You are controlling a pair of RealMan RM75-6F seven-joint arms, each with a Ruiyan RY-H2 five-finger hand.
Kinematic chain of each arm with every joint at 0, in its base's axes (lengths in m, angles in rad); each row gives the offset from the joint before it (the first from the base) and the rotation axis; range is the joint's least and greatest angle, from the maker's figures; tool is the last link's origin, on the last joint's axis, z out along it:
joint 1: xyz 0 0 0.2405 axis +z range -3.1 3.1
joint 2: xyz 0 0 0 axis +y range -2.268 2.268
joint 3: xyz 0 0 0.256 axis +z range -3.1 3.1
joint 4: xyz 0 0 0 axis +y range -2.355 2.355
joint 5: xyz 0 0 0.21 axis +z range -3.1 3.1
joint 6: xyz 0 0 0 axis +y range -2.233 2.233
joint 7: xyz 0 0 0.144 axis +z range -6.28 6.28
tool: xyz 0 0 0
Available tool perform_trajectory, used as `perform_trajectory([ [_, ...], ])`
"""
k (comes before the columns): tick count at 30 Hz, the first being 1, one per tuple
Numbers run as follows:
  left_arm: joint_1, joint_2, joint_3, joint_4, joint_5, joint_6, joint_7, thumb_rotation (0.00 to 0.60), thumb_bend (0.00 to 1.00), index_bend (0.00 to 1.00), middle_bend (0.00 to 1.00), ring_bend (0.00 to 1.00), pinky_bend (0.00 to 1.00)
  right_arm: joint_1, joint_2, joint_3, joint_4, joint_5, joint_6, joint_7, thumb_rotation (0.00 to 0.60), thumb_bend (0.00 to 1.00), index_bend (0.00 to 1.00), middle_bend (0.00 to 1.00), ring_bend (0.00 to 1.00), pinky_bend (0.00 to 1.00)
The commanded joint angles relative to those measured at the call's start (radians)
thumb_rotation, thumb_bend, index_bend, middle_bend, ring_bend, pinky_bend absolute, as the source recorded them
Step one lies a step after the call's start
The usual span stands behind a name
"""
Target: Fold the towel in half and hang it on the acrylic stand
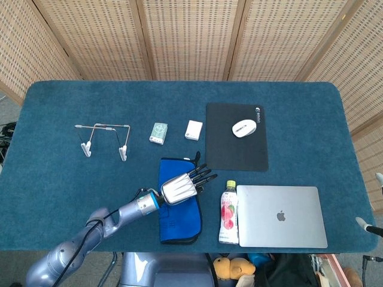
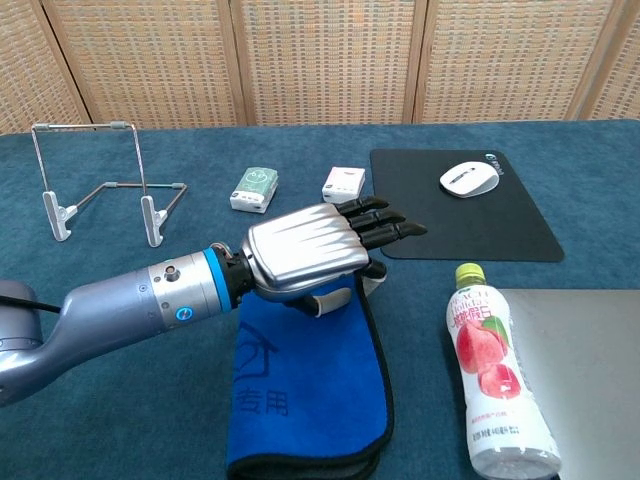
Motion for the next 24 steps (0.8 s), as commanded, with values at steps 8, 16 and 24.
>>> perform_trajectory([
  [8,-0.017,-0.019,-0.018,-0.007,-0.027,-0.024,0.043,0.6,0.38,0.11,0.0,0.0,0.0,0.0,0.004,0.001,0.003,0.006,-0.006,0.015,0.6,0.0,0.0,0.0,0.0,0.0],
  [16,-0.015,0.011,-0.056,-0.065,-0.058,0.037,0.055,0.6,0.32,0.0,0.0,0.0,0.0,-0.003,0.009,0.001,0.004,0.003,-0.003,0.027,0.6,0.0,0.0,0.0,0.0,0.0],
  [24,0.001,0.184,-0.147,-0.329,-0.161,-0.005,0.14,0.6,0.32,0.01,0.0,0.0,0.0,-0.008,0.014,-0.001,0.001,-0.006,0.004,0.037,0.6,0.0,0.0,0.0,0.0,0.0],
])
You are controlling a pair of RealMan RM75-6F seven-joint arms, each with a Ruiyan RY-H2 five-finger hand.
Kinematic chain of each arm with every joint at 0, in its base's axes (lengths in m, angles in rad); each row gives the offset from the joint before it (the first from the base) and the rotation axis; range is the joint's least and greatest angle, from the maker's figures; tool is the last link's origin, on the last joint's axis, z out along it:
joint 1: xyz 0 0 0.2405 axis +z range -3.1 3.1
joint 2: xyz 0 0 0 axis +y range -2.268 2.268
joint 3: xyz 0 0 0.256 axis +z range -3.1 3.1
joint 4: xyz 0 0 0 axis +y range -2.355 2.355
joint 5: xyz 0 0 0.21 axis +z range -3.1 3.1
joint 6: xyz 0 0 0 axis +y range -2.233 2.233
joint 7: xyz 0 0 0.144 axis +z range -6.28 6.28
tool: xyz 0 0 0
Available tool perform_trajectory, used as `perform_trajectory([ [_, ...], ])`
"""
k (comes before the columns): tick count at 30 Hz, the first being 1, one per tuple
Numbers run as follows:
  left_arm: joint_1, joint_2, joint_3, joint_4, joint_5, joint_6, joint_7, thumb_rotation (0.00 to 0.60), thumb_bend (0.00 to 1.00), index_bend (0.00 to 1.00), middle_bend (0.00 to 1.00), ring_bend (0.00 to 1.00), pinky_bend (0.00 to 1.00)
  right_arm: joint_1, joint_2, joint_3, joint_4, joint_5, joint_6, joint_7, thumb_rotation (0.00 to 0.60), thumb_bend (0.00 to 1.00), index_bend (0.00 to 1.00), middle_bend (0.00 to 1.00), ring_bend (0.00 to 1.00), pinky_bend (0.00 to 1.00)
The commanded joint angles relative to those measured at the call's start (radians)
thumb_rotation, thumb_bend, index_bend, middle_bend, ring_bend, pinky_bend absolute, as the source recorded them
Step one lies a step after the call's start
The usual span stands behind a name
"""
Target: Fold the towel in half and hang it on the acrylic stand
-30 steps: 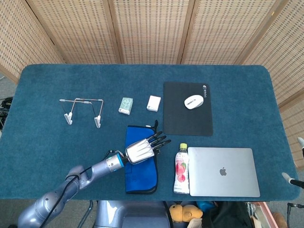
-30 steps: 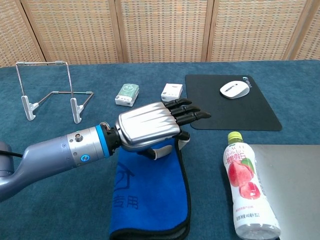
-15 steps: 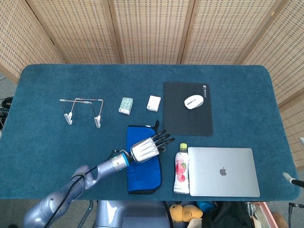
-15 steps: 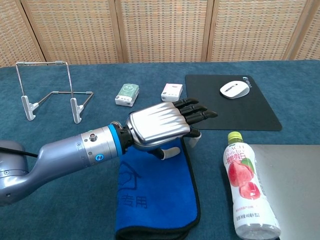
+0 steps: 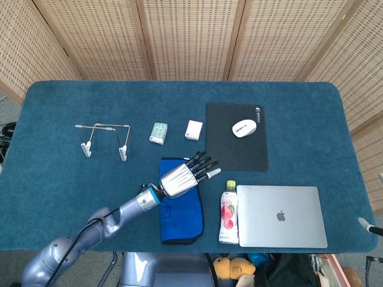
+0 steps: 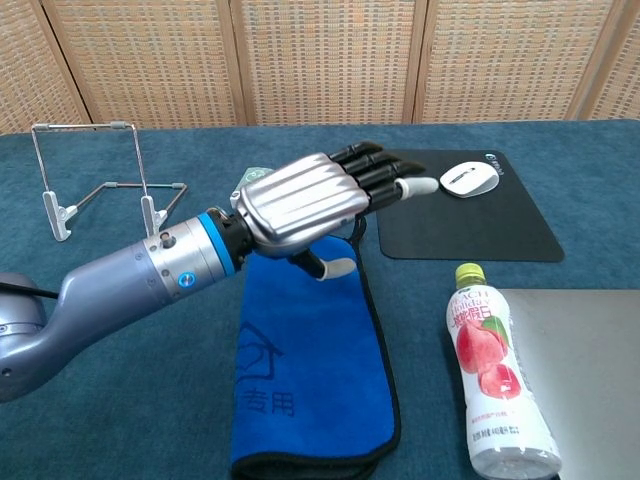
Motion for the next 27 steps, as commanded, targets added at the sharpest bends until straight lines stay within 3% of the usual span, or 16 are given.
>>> perform_trajectory([
  [1,0.018,0.136,-0.07,-0.213,-0.094,-0.071,0.092,0.6,0.32,0.02,0.0,0.0,0.0,-0.001,0.001,-0.001,-0.001,-0.004,0.002,0.001,0.6,0.0,0.0,0.0,0.0,0.0],
  [6,0.048,0.312,-0.166,-0.508,-0.292,-0.245,0.296,0.6,0.32,0.13,0.0,0.0,0.0,-0.002,0.003,-0.004,-0.008,-0.014,0.008,0.001,0.6,0.0,0.0,0.0,0.0,0.0],
  [10,0.069,0.362,-0.241,-0.65,-0.524,-0.353,0.473,0.6,0.32,0.19,0.0,0.0,0.0,-0.001,0.003,-0.005,-0.009,-0.019,0.007,-0.002,0.6,0.0,0.0,0.0,0.0,0.0],
  [14,0.065,0.348,-0.288,-0.72,-0.791,-0.36,0.713,0.6,0.32,0.21,0.0,0.0,0.0,0.001,0.002,-0.005,-0.008,-0.015,0.002,-0.006,0.6,0.0,0.0,0.0,0.0,0.0],
  [16,0.053,0.335,-0.297,-0.73,-0.865,-0.341,0.789,0.6,0.33,0.22,0.0,0.0,0.0,0.002,0.001,-0.005,-0.007,-0.013,-0.001,-0.006,0.6,0.0,0.0,0.0,0.0,0.0],
  [22,0.02,0.323,-0.299,-0.768,-1.012,-0.343,0.889,0.6,0.33,0.25,0.0,0.0,0.0,0.005,0.001,-0.002,-0.004,-0.002,-0.008,-0.006,0.6,0.0,0.0,0.0,0.0,0.0],
  [27,-0.002,0.328,-0.295,-0.797,-1.075,-0.322,0.933,0.6,0.33,0.27,0.0,0.0,0.0,0.006,0.001,-0.002,-0.002,0.0,-0.012,-0.003,0.6,0.0,0.0,0.0,0.0,0.0],
])
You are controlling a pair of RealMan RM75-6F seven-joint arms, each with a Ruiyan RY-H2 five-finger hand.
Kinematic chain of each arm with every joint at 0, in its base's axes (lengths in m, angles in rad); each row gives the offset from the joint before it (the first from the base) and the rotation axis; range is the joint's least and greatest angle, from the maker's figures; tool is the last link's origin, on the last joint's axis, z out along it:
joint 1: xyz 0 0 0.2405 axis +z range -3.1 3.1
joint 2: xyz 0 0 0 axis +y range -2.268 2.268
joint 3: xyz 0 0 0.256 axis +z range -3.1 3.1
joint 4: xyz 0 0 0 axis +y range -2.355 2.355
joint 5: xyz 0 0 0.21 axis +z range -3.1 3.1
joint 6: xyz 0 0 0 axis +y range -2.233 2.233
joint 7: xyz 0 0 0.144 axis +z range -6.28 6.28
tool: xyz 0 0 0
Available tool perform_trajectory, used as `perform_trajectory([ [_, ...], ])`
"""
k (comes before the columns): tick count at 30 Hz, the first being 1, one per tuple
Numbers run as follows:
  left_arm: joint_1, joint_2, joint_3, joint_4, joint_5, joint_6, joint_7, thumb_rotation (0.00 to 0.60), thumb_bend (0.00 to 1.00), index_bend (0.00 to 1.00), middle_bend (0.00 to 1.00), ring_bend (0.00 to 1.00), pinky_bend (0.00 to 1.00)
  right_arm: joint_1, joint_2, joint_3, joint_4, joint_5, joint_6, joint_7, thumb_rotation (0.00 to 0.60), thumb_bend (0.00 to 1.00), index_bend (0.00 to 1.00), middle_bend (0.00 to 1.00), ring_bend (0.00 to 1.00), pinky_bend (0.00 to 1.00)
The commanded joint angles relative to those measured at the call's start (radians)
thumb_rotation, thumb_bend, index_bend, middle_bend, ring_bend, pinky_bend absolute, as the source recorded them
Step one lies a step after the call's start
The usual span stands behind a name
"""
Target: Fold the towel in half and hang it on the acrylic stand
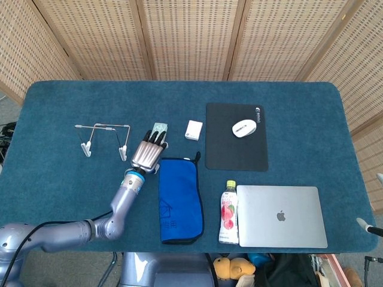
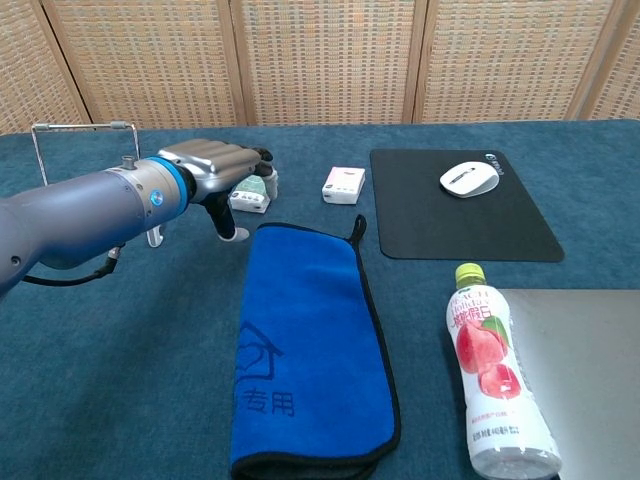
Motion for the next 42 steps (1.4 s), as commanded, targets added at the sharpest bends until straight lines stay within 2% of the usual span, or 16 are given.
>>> perform_trajectory([
  [1,-0.019,0.003,-0.004,-0.021,-0.038,0.014,0.024,0.6,0.33,0.28,0.0,0.0,0.0,0.0,0.0,0.0,0.0,0.0,-0.001,0.001,0.6,0.0,0.0,0.0,0.0,0.0],
  [6,-0.039,0.002,-0.007,-0.028,-0.088,0.031,0.046,0.6,0.33,0.29,0.0,0.0,0.0,0.001,0.001,-0.001,-0.001,-0.002,-0.003,0.004,0.6,0.0,0.0,0.0,0.0,0.0],
  [9,-0.056,-0.005,-0.021,-0.026,-0.155,0.026,0.058,0.6,0.34,0.29,0.0,0.0,0.0,0.002,0.001,-0.002,-0.002,-0.003,-0.004,0.002,0.6,0.0,0.0,0.0,0.0,0.0],
  [17,-0.108,-0.042,-0.027,0.017,-0.249,0.033,0.094,0.6,0.35,0.3,0.0,0.0,0.0,0.003,0.001,-0.001,-0.001,0.003,-0.007,0.004,0.6,0.0,0.0,0.0,0.0,0.0],
  [34,-0.142,-0.111,-0.01,0.146,-0.284,0.009,0.078,0.6,0.35,0.34,0.0,0.0,0.0,0.011,-0.002,0.003,0.007,0.018,-0.026,0.001,0.6,0.0,0.0,0.0,0.0,0.0],
  [42,-0.142,-0.124,-0.004,0.167,-0.284,-0.003,0.067,0.6,0.35,0.34,0.0,0.0,0.0,0.012,-0.002,0.004,0.007,0.021,-0.028,0.002,0.6,0.0,0.0,0.0,0.0,0.0],
])
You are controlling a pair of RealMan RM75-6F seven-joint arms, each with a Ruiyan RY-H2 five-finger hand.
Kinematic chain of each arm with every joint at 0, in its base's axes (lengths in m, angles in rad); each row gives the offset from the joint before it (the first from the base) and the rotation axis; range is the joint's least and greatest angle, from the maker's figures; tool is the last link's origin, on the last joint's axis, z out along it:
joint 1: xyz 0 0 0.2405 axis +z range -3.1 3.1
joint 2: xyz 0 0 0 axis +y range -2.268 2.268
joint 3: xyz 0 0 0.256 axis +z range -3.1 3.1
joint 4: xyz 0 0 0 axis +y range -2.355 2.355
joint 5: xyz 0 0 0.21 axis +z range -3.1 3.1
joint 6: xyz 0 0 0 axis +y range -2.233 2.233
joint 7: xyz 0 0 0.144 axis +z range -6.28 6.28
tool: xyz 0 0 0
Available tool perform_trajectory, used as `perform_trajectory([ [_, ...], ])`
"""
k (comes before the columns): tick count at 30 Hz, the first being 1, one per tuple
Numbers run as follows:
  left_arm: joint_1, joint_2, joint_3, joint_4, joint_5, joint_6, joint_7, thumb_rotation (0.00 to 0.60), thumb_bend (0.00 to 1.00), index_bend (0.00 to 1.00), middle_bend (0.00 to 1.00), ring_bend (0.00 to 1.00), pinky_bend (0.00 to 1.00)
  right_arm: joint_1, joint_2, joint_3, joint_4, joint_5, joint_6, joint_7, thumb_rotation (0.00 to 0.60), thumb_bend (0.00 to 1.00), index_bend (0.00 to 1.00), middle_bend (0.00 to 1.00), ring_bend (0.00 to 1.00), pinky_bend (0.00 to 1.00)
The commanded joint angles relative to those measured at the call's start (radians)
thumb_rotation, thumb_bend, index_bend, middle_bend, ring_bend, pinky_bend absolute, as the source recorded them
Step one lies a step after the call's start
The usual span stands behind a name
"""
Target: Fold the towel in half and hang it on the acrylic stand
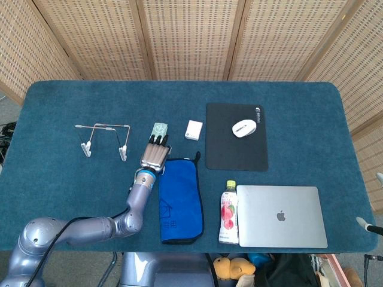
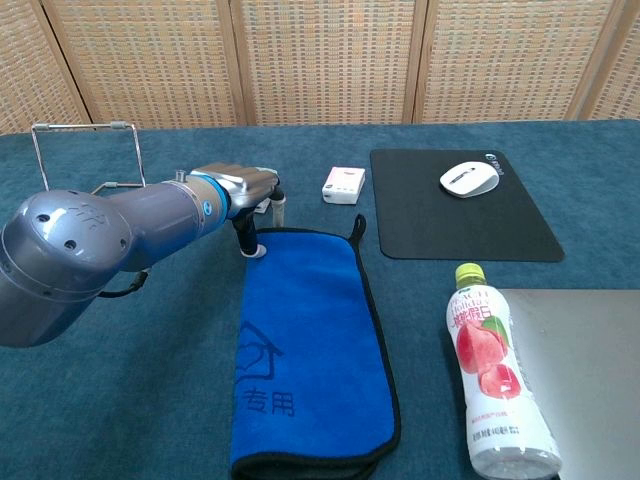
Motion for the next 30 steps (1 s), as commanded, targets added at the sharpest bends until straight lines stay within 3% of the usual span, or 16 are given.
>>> perform_trajectory([
  [1,0.001,-0.003,0.002,0.003,0.002,-0.001,-0.003,0.6,0.35,0.34,0.0,0.0,0.0,0.0,0.0,0.0,0.0,0.0,0.0,0.001,0.6,0.0,0.0,0.0,0.0,0.0],
  [30,0.013,-0.021,0.009,0.005,-0.014,-0.003,-0.015,0.6,0.35,0.38,0.0,0.0,0.0,-0.002,0.007,-0.003,-0.002,-0.012,0.005,0.018,0.6,0.0,0.0,0.0,0.0,0.0],
])
